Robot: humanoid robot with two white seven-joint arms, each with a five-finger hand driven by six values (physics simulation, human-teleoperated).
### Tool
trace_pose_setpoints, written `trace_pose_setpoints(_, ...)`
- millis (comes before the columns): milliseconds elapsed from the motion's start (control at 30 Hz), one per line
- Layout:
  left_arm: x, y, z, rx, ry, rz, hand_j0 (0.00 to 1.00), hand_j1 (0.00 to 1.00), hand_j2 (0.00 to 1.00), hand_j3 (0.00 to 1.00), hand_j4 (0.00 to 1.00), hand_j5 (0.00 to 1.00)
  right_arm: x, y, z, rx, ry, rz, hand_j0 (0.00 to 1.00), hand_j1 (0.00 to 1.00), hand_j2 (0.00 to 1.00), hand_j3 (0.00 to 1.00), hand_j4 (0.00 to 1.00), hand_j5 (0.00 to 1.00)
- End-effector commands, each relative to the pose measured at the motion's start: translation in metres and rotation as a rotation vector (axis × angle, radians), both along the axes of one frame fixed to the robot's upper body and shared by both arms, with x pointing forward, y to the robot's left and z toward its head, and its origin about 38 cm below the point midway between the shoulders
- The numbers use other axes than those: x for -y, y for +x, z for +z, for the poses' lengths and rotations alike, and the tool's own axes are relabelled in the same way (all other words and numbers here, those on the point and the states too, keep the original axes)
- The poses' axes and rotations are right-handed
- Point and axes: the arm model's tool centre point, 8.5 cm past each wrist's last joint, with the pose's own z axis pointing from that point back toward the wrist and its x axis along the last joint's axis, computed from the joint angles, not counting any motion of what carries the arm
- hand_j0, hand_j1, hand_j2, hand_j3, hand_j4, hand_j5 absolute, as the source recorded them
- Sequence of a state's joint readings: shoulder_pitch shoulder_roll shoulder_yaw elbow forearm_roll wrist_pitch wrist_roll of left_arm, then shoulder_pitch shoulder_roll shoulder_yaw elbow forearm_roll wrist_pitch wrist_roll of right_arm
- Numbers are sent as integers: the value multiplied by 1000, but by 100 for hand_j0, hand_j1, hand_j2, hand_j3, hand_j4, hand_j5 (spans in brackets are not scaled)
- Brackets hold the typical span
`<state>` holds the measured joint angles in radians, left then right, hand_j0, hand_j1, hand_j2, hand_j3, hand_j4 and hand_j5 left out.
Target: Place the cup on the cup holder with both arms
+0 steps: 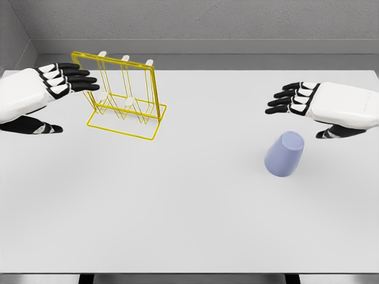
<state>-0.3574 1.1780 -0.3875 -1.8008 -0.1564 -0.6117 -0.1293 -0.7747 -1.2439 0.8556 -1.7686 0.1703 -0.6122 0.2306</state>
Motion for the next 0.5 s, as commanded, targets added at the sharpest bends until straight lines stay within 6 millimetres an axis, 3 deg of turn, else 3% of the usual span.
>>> trace_pose_setpoints(0, 1, 0, -1, -2, -9, -1, 100, 100, 100, 100, 100, 100, 0, 0, 0, -3, 5, -3, 100, 100, 100, 100, 100, 100)
trace_pose_setpoints(300, 6, 1, -5, 8, -8, -8, 100, 100, 100, 100, 100, 100, -1, 0, -9, 19, -70, 8, 100, 100, 100, 100, 100, 100)
trace_pose_setpoints(400, 19, 3, -17, 10, -30, -29, 100, 100, 100, 100, 100, 100, 0, -2, -23, -44, -144, 14, 100, 100, 100, 100, 100, 100)
trace_pose_setpoints(467, 21, 5, -28, 65, 96, -23, 100, 100, 100, 100, 100, 100, -1, -4, -30, -67, -144, 18, 100, 100, 100, 100, 100, 100)
